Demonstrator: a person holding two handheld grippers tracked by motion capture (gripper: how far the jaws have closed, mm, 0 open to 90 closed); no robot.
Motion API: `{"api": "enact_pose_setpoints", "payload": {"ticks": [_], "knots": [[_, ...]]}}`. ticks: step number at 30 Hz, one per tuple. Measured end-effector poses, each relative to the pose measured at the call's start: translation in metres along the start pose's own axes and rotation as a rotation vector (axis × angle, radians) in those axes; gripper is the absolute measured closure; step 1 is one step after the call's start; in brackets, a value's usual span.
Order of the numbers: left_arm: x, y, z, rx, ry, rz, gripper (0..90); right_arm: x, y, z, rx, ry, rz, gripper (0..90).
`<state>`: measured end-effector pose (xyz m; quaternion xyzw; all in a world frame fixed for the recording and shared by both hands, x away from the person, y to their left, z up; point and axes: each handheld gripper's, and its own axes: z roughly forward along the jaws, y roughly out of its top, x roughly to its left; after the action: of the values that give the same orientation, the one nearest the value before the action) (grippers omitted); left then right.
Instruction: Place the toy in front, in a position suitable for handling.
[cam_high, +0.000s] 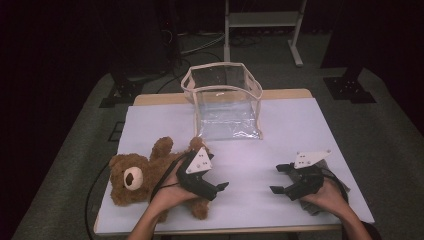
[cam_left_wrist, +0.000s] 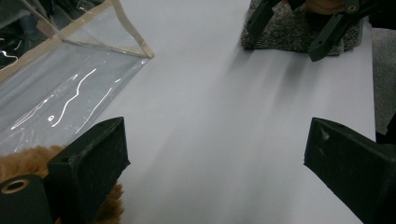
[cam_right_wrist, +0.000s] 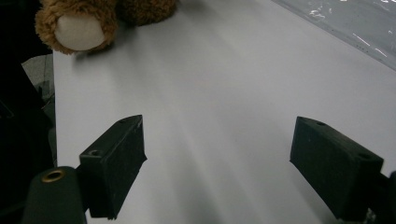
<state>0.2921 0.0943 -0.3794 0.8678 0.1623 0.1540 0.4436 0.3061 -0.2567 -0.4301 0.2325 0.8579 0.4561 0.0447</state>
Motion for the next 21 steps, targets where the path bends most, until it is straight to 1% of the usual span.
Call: {"api": "enact_pose_setpoints", "payload": {"ticks": [3,7,9,13,15,21], "knots": [[0.000,0.000,0.001,-0.001,-0.005,-0.003,5.3,-0.002,-0.001,0.000,0.001,0.003,0.004,16.6],[-0.002,0.000,0.001,0.001,-0.014,0.002,5.3,-0.001,-0.001,0.001,0.004,0.001,0.004,16.6],[-0.003,0.001,0.000,-0.003,-0.022,0.013,5.4,0.001,0.001,0.000,0.001,-0.002,0.000,16.6],[-0.004,0.001,-0.003,-0.002,-0.027,0.020,5.8,0.003,0.002,0.000,-0.001,-0.002,0.001,16.4],[-0.003,0.002,-0.005,0.003,-0.025,0.032,5.8,0.003,0.003,0.000,-0.004,0.000,0.002,16.4],[0.004,0.008,-0.018,-0.024,-0.010,0.046,6.0,0.006,0.011,0.002,-0.004,0.012,-0.010,16.2]]}}
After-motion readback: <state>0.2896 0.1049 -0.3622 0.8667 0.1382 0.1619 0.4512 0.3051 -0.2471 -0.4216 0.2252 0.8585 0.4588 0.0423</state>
